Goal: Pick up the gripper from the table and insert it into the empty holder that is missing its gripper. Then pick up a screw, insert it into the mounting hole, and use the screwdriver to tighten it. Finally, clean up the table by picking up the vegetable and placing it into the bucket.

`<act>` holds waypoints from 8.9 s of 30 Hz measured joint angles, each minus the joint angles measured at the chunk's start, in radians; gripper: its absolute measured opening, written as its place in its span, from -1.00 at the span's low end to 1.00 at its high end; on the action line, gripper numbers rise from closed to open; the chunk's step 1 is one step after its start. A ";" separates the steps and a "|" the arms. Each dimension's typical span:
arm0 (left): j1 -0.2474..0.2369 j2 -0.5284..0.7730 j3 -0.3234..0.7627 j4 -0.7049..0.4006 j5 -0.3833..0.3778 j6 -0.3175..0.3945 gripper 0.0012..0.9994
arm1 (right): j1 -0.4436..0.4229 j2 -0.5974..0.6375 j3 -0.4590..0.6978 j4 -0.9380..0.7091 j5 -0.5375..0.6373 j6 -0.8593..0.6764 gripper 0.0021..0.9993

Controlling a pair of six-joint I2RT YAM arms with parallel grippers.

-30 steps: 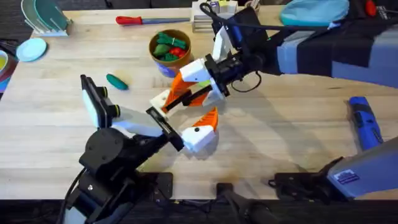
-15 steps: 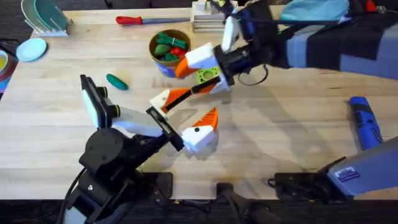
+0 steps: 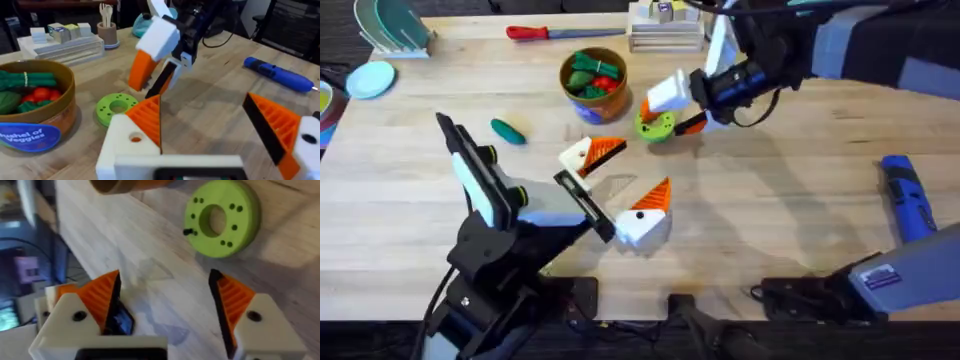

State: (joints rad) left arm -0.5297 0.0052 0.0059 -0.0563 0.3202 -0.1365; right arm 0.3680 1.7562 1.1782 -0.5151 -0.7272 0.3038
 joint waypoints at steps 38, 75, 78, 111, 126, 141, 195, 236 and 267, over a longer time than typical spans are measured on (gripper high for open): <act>0.000 0.000 0.000 0.000 -0.003 0.032 0.99 | 0.271 0.072 0.212 -0.109 0.627 -0.301 0.27; 0.000 0.000 0.000 0.000 -0.029 0.032 0.98 | 0.306 0.183 0.215 -0.012 0.690 -0.282 -0.99; 0.000 0.000 0.000 0.000 -0.029 0.032 0.99 | 0.306 0.183 0.235 -0.050 0.690 -0.282 -0.99; 0.000 0.000 0.000 0.000 -0.030 0.033 0.98 | 0.246 -0.290 0.493 -0.461 0.833 -0.361 -0.99; 0.000 0.000 0.000 -0.001 -0.030 0.033 0.99 | 0.237 -0.582 0.480 -0.739 0.950 -0.278 -0.99; 0.000 0.000 0.000 -0.001 -0.030 0.033 0.99 | 0.236 -0.765 0.039 -0.327 0.789 -0.191 -0.99; 0.000 0.000 0.000 0.003 0.325 0.077 0.99 | 0.587 -0.374 0.198 -0.233 0.524 -0.185 -0.99; 0.000 0.000 0.000 0.003 0.342 0.077 0.99 | 0.596 -0.356 0.214 -0.324 0.585 -0.185 -0.99; 0.000 0.000 0.000 0.002 0.342 0.077 0.99 | 0.597 -0.298 0.220 -0.328 0.569 -0.185 -0.99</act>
State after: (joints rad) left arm -0.5297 0.0055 0.0059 -0.0544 0.6624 -0.0597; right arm 0.9649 1.4582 1.3979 -0.8427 -0.1581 0.1192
